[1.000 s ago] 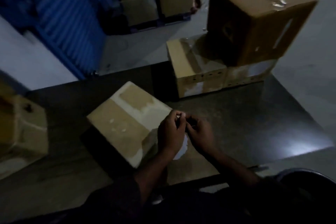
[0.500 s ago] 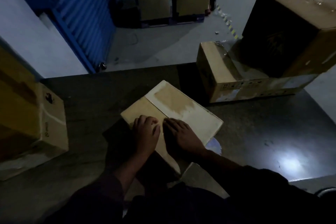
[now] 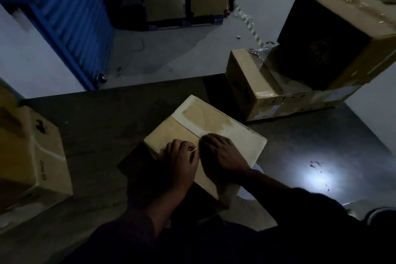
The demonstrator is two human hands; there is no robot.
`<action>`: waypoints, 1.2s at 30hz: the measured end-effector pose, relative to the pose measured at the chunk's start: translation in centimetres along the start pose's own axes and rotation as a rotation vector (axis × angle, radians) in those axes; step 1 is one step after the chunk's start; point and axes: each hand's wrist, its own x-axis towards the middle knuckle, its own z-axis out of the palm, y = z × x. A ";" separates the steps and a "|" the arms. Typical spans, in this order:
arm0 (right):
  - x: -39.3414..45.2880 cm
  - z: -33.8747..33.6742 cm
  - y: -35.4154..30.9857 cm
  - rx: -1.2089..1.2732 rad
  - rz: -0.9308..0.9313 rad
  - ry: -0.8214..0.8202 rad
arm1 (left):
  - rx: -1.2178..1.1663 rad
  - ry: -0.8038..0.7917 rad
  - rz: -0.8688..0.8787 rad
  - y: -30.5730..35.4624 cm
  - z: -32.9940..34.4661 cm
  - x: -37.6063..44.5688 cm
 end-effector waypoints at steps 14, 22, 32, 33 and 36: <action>0.4 -1.4 -0.5 0.026 -0.023 0.036 | 0.035 0.000 0.007 -0.2 0.0 0.7; -0.8 -3.1 1.6 -0.016 0.068 -0.050 | 0.000 -0.032 -0.025 -0.9 0.3 1.9; -0.3 -5.3 8.3 0.179 0.581 0.040 | -0.176 0.177 -0.499 -1.7 0.0 3.8; -0.6 -5.0 8.2 0.228 0.583 0.092 | -0.279 0.206 -0.616 -1.9 0.5 3.0; -2.0 -3.1 7.6 0.435 0.584 0.116 | -0.581 0.258 -0.914 -1.0 2.1 0.4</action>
